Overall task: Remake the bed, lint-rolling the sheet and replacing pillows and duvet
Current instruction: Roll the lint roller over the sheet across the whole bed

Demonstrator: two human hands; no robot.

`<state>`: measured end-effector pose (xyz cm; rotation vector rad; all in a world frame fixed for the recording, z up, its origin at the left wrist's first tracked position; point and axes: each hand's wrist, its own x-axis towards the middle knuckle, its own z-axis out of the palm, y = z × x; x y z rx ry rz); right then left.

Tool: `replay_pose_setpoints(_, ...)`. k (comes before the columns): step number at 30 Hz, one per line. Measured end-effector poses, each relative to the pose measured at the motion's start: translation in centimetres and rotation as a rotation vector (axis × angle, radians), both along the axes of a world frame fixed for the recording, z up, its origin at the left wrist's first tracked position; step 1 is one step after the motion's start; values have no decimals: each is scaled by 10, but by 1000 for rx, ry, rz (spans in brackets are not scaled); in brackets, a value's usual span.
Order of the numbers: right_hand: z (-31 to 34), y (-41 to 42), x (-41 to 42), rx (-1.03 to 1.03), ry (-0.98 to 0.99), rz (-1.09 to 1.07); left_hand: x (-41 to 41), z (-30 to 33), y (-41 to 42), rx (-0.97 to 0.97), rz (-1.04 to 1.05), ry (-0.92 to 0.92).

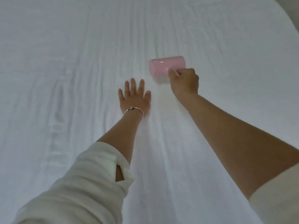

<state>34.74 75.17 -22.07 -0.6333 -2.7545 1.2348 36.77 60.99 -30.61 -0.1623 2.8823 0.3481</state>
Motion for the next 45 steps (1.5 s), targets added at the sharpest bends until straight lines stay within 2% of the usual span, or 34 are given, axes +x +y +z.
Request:
replay_pose_setpoints(4,-20,-14,-89,41,54,34,-1,-33,7,-60,19,179)
replay_pose_setpoints(8,-58,-30,-101,59,17,43,-7,-46,8,-58,33,203)
replay_pose_setpoints(12,-76,-27,-66,112,41,14,-7,-51,9,-73,22,211)
replay_pose_setpoints(18,-62,-20,30,135,-69,-8,-6,-39,8,-129,-6,129)
replay_pose_setpoints(20,-57,-15,68,115,-96,-15,-4,-29,3,-162,-78,81)
replay_pose_setpoints(23,-51,-3,123,145,-129,-5,18,-11,-10,-113,-275,15)
replay_pose_setpoints(25,-45,3,159,136,-149,-13,53,-3,-19,-81,-321,-1)
replay_pose_setpoints(34,-25,27,354,115,-206,-25,277,4,3,-26,-144,-7)
replay_pose_setpoints(45,-8,73,616,148,-356,61,520,6,68,-68,-220,-66)
